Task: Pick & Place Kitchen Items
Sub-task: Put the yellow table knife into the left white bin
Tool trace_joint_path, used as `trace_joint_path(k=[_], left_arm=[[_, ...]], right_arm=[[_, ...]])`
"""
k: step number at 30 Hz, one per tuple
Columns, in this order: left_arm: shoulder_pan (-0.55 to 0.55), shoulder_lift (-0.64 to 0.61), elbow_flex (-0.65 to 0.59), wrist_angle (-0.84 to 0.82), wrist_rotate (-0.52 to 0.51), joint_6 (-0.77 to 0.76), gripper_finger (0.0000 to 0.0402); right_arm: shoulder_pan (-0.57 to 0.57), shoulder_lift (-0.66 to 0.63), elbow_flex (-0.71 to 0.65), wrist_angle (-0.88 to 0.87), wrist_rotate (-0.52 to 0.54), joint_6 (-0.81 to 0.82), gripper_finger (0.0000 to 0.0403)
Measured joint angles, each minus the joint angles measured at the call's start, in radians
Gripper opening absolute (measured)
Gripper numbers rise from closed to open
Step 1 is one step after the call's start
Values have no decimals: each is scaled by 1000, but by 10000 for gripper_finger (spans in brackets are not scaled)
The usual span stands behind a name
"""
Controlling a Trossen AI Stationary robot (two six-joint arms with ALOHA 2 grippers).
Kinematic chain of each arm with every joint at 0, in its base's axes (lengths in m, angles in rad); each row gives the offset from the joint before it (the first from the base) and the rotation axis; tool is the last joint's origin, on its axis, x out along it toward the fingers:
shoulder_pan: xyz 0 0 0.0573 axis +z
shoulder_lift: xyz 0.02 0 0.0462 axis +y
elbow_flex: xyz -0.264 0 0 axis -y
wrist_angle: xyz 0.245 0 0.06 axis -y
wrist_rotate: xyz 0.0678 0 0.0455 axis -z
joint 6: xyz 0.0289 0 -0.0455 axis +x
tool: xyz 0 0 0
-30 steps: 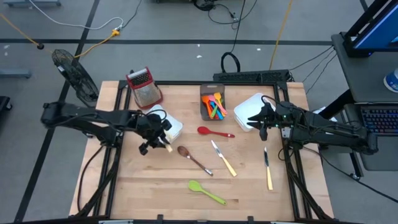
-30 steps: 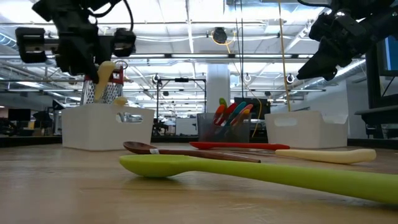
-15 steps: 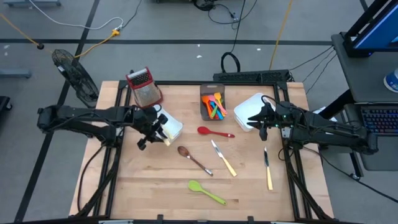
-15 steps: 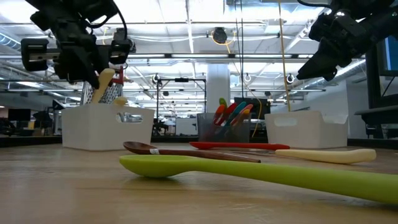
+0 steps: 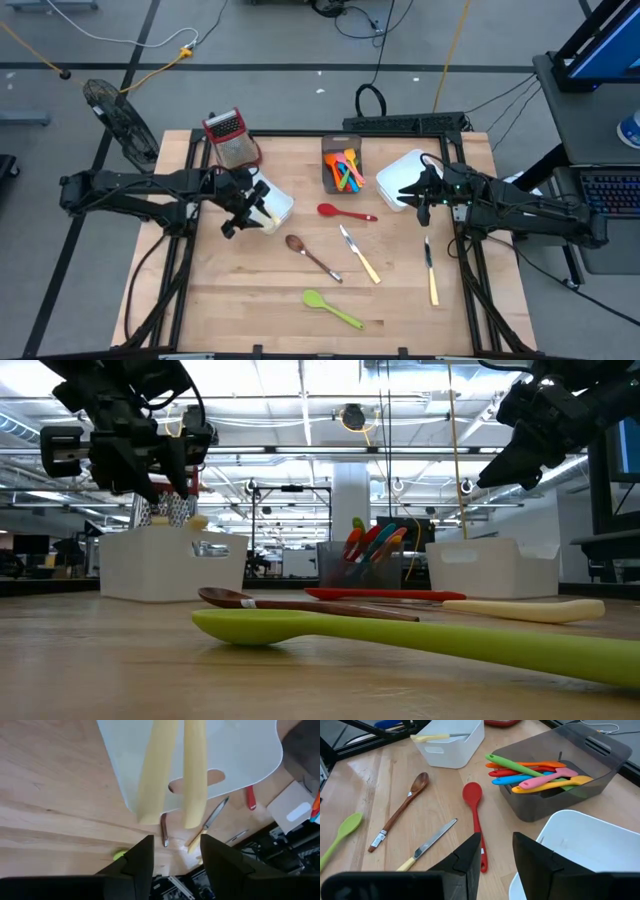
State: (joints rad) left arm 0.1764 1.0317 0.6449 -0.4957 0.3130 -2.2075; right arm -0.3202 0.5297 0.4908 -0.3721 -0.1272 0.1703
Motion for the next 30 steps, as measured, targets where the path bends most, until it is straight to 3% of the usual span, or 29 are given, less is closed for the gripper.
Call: trace_joint_path(k=[7, 12, 18, 27, 30], left_arm=[[0, 0, 0, 0, -15, 30, 178], [-16, 0, 0, 40, -127, 74, 179], [-82, 0, 0, 192, -344, 165, 179], [-250, 0, 1, 462, -764, 368, 179], [-312, 6, 2, 536, -873, 451, 179]], right_arm=[[0, 0, 0, 0, 0, 0, 105], [0, 0, 0, 0, -4, 0, 105], [0, 0, 0, -4, -4, 0, 105], [0, 0, 0, -33, -9, 0, 105], [0, 0, 0, -41, -61, 1, 105]])
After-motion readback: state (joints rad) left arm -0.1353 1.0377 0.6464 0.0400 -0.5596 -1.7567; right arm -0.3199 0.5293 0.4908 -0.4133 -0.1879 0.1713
